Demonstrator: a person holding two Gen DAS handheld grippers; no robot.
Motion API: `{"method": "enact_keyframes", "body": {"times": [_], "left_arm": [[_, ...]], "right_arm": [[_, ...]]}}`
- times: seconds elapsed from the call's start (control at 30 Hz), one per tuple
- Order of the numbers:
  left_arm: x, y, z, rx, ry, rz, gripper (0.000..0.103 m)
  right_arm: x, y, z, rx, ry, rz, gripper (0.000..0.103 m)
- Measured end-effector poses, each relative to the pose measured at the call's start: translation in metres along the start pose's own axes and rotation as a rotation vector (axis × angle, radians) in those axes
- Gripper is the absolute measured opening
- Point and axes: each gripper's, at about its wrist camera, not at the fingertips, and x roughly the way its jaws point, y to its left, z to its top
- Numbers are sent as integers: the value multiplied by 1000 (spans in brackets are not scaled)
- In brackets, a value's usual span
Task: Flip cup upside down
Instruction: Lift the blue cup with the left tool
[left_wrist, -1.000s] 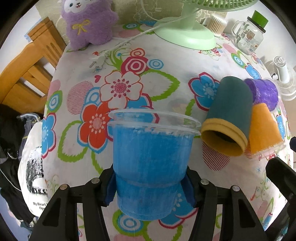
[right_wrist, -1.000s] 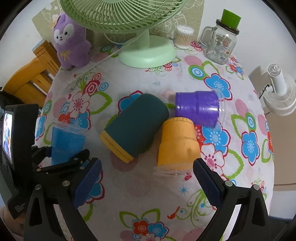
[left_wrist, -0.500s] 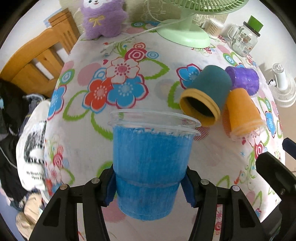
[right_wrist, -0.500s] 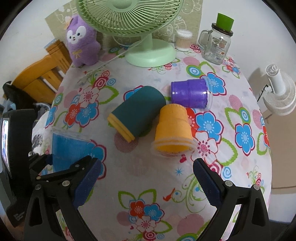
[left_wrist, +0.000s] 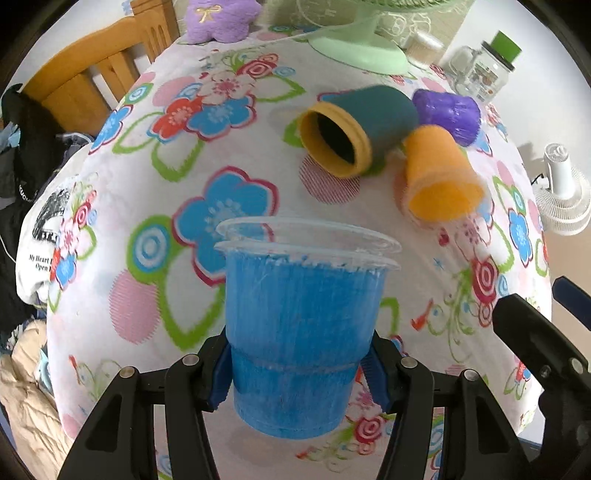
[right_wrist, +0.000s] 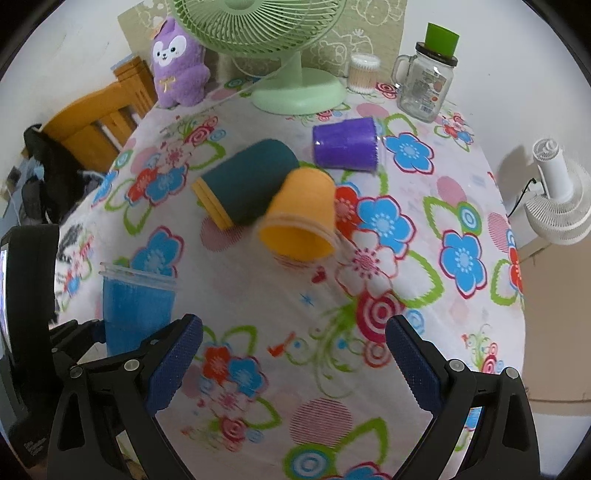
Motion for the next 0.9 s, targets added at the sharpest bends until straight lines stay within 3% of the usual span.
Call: {"method": "enact_keyframes", "body": {"times": [0.47,0.63,0.77,0.9], "left_arm": [[22,-30,-31,-78,30,-19,61],[27,-35,-34,-73,5,-1,62],[27,-40,-35,-47,-5,-2,77],[20,-41,-37,-43,-22,5,82]], "right_arm": [[8,-32,-31,-24,28,24,100],[12,-40,-38,-20,36,18,100],[13,-44,-42,-10,40,16,100],[8,-45,-45,-5,28,26,100]]}}
